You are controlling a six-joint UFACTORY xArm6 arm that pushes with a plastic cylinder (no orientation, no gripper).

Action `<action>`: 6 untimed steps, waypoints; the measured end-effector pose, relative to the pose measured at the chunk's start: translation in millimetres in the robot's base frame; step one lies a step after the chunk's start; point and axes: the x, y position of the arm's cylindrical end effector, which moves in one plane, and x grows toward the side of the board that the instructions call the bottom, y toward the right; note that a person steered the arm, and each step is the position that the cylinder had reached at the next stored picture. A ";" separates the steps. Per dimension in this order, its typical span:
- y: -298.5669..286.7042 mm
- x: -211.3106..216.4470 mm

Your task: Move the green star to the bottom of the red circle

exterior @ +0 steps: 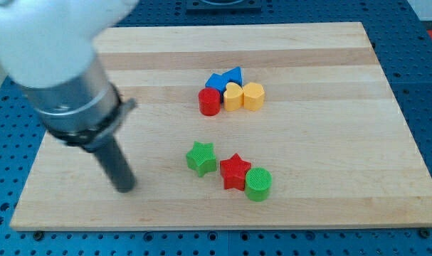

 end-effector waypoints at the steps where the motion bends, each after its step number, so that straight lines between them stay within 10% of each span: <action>1: 62.1 -4.9; 6: 95.4 -29.0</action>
